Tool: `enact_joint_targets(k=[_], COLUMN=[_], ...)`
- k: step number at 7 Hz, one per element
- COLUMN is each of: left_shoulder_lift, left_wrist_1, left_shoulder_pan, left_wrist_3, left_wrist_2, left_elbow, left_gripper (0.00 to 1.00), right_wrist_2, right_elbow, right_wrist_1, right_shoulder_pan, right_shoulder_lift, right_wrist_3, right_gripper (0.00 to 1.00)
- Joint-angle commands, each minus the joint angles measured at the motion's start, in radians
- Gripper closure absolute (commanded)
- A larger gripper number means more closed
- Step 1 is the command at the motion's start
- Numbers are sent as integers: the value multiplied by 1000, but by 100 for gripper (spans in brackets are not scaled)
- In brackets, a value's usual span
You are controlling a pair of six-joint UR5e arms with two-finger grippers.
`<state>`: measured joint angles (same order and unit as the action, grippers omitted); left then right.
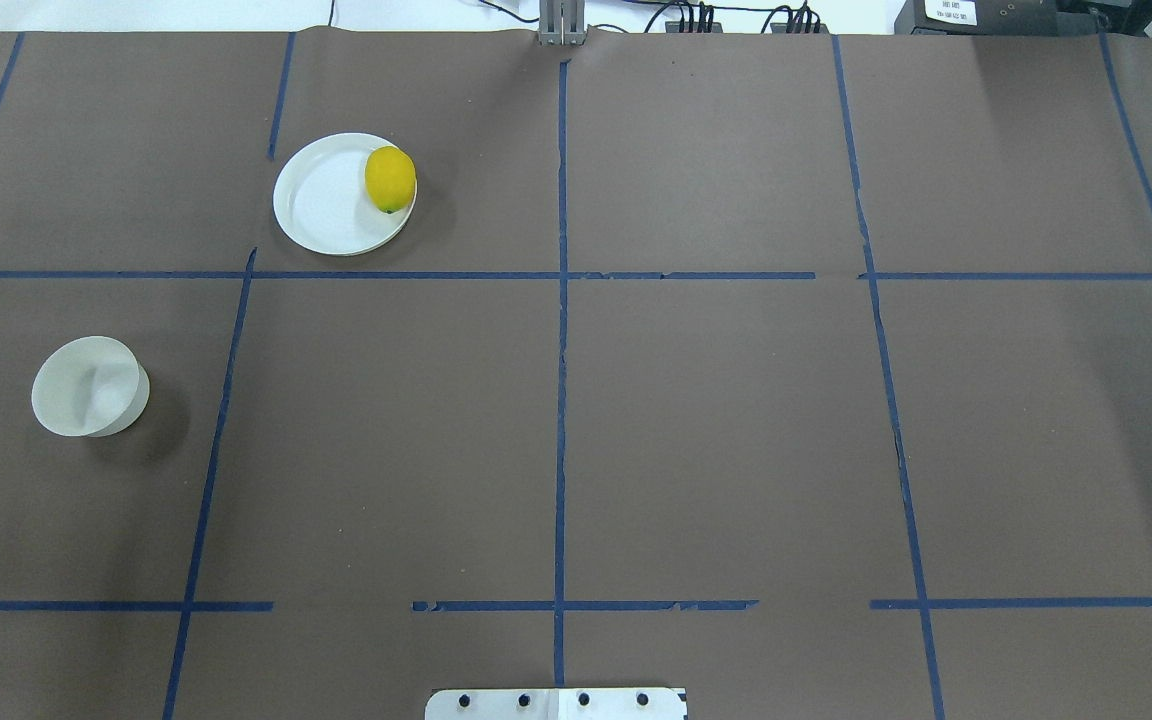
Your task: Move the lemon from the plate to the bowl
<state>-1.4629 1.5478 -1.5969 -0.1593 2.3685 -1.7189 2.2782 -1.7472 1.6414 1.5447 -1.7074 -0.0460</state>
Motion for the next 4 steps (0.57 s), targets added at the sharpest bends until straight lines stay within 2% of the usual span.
enact_joint_targets(k=[1, 4], left_shoulder_lift=[4, -5], left_wrist_1=[-1, 5], left_shoulder_pan=[0, 3], left_wrist_3=[1, -2], left_wrist_2=[-3, 1], left_elbow=[5, -10], left_gripper=[0, 0], right_wrist_2=[0, 0], right_elbow=[0, 0], right_wrist_1=[0, 0], right_shoulder_pan=[0, 0], right_shoulder_lift=[0, 0], right_wrist_3=[0, 0], right_gripper=[0, 0])
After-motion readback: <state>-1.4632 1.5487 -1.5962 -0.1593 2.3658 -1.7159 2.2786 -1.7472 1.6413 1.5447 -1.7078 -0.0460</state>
